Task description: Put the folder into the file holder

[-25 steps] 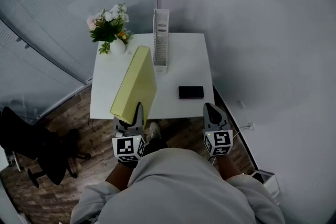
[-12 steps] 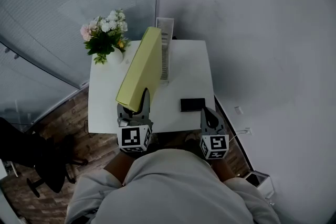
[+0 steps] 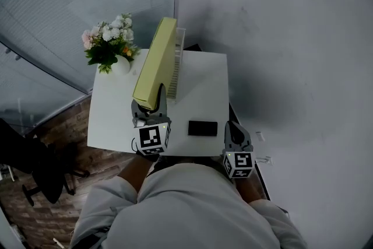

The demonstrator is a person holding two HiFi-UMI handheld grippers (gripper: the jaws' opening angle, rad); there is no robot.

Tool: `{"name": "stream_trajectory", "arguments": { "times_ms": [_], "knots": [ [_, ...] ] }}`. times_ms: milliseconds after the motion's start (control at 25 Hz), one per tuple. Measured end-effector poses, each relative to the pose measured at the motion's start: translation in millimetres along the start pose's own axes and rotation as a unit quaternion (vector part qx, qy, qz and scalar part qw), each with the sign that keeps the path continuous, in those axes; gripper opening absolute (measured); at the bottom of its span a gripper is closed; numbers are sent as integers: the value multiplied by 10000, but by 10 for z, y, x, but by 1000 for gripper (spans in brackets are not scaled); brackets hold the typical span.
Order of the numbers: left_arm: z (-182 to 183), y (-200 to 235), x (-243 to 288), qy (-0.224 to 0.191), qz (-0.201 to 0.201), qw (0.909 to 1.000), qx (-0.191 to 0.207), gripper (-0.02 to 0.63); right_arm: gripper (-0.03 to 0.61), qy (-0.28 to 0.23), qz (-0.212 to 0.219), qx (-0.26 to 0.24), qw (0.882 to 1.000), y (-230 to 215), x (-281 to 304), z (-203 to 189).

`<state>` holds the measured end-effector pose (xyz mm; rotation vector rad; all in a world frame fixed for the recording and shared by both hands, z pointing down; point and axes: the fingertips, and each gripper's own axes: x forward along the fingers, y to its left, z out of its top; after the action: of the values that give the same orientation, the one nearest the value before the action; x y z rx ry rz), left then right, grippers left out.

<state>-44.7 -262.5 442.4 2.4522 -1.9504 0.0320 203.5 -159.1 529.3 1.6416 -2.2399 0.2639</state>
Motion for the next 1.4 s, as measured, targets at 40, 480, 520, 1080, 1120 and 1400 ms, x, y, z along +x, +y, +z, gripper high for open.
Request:
{"name": "stream_trajectory", "arguments": {
  "times_ms": [40, 480, 520, 1080, 1120, 1400],
  "knots": [
    [-31, -29, 62, 25, 81, 10000, -10, 156, 12, 9, -6, -9, 10000, -110, 10, 1],
    [-294, -168, 646, 61, 594, 9981, -145, 156, 12, 233, -146, 42, 9996, -763, 52, -193],
    [-315, -151, 683, 58, 644, 9978, -167, 156, 12, 258, -180, 40, 9995, -801, 47, -208],
    [-647, -167, 1111, -82, 720, 9971, -251, 160, 12, 644, -512, 13, 9966, -992, -77, -408],
    [-683, -168, 1121, -69, 728, 9970, -249, 160, 12, 678, -529, 12, 9963, -1000, -86, -431],
    [-1019, -184, 1171, 40, 746, 9970, -201, 166, 12, 927, -527, 10, 9943, -992, -80, -515]
  ]
}}
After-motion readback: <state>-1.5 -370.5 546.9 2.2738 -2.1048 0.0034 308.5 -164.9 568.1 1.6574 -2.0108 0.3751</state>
